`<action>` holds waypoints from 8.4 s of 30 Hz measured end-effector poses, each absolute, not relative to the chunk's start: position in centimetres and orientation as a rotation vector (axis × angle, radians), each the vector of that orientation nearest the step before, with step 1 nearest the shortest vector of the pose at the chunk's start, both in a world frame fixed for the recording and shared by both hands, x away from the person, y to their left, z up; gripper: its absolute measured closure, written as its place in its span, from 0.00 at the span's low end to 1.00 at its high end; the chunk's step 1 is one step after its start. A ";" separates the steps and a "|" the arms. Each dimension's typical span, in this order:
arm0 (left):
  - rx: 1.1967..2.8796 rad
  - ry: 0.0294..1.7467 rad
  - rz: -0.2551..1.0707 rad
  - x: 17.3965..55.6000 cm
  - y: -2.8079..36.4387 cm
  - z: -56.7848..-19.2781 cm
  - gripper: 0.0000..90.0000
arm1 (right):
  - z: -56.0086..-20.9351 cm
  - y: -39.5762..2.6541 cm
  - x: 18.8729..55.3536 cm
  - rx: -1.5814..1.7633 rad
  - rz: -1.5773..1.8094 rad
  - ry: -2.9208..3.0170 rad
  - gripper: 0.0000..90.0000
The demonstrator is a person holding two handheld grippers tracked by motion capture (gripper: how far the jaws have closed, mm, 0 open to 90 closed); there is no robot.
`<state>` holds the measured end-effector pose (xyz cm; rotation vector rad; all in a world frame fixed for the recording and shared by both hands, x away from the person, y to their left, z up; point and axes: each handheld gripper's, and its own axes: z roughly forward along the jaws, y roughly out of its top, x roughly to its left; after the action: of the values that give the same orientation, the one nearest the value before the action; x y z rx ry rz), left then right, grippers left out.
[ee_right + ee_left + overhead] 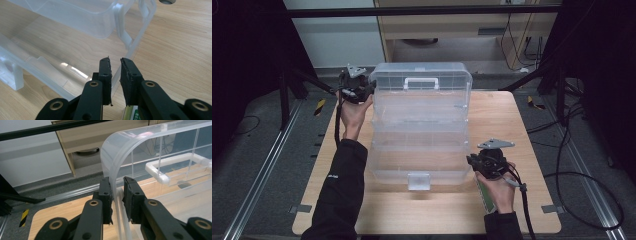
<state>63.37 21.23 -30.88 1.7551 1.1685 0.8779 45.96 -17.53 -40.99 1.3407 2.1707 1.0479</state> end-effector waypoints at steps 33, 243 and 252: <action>1.789 1.200 0.847 66.0 21.5 -31.6 0.82 | -40.9 -17.4 46.0 1.319 1.031 2.185 0.87; 2.043 1.224 0.638 47.8 22.6 -42.9 0.51 | -39.4 -21.0 43.5 1.458 0.450 2.568 0.69; 2.049 1.223 0.641 47.9 22.5 -42.9 0.51 | -39.2 -20.4 43.8 1.468 0.369 2.572 0.71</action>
<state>47.88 22.51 -42.91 2.0493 1.2227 0.6408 43.78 -20.44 -39.17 1.4685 2.5720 0.3691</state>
